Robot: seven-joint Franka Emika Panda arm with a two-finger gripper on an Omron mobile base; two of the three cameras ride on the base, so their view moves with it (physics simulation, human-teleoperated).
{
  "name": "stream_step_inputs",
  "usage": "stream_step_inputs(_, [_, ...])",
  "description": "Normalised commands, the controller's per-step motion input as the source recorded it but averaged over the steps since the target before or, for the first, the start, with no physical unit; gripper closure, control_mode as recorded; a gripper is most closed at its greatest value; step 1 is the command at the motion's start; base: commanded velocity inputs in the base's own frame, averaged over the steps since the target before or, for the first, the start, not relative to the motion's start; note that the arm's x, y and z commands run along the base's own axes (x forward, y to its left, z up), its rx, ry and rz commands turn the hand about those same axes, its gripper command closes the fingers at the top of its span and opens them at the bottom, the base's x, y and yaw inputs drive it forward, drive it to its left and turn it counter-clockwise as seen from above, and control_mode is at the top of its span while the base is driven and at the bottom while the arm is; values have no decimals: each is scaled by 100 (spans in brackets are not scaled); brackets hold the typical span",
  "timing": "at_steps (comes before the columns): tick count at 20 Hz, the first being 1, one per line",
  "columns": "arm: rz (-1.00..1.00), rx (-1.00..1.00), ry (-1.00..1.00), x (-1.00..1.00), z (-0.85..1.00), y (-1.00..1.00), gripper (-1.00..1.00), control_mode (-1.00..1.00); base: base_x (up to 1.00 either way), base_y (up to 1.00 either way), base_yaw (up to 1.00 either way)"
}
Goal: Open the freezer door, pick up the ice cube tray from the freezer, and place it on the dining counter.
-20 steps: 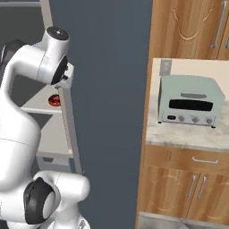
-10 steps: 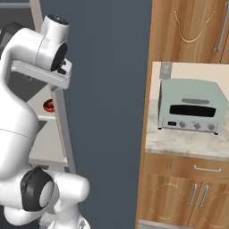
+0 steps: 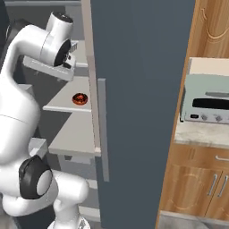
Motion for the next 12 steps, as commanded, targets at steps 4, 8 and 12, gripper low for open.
stream_step_inputs(4, [0,0,0,0,0,0,-100,100,7,-3,-1])
stream_step_inputs(8, [0,0,0,0,0,0,-100,100,19,-9,-2])
stream_step_inputs(12, [0,0,0,0,0,0,-100,100,25,-3,-1])
